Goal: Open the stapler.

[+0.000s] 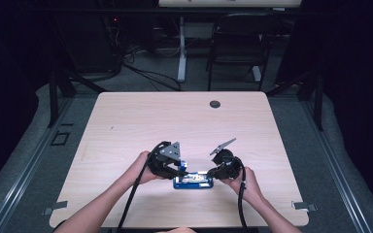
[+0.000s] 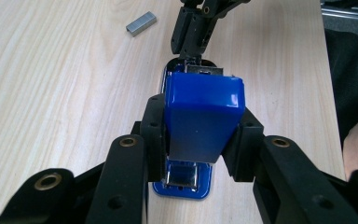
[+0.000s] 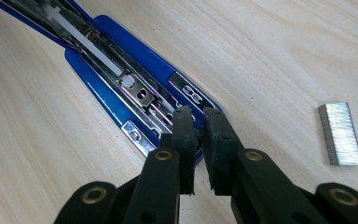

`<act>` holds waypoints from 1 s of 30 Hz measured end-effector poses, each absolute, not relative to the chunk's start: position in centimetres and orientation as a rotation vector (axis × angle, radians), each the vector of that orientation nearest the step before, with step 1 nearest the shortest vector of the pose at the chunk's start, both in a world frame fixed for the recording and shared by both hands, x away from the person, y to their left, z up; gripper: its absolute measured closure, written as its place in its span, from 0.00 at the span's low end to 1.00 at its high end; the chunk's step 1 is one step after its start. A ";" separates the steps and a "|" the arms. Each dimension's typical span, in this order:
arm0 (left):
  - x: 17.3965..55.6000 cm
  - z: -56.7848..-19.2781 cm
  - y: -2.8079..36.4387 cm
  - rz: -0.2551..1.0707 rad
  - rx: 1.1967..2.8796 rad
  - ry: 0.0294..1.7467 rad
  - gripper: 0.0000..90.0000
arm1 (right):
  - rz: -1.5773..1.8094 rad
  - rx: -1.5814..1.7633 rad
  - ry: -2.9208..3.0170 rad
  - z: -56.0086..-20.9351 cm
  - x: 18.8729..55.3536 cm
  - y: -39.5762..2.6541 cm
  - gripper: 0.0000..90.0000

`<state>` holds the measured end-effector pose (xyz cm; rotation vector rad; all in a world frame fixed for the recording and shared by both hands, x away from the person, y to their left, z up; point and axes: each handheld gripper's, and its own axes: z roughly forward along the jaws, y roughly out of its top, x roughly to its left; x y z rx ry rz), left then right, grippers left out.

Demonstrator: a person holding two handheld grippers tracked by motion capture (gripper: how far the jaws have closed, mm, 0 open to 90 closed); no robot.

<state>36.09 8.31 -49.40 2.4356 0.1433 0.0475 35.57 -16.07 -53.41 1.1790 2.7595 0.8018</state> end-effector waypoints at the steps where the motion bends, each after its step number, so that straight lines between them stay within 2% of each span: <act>1: 36.1 -49.4 8.3 0.048 2.436 0.143 0.73 | 0.802 1.179 2.759 -53.4 35.6 -16.1 0.93; 20: 36.0 -49.6 9.4 0.042 2.397 0.166 0.73 | 0.822 1.164 2.745 -53.1 35.4 -15.9 0.91; 26: 36.0 -49.6 9.3 0.055 2.402 0.168 0.73 | 0.907 1.077 2.707 -51.8 35.0 -15.9 1.00; 30: 36.0 -49.5 9.2 0.054 2.405 0.168 0.73 | 0.957 1.015 2.700 -50.6 34.6 -15.5 1.00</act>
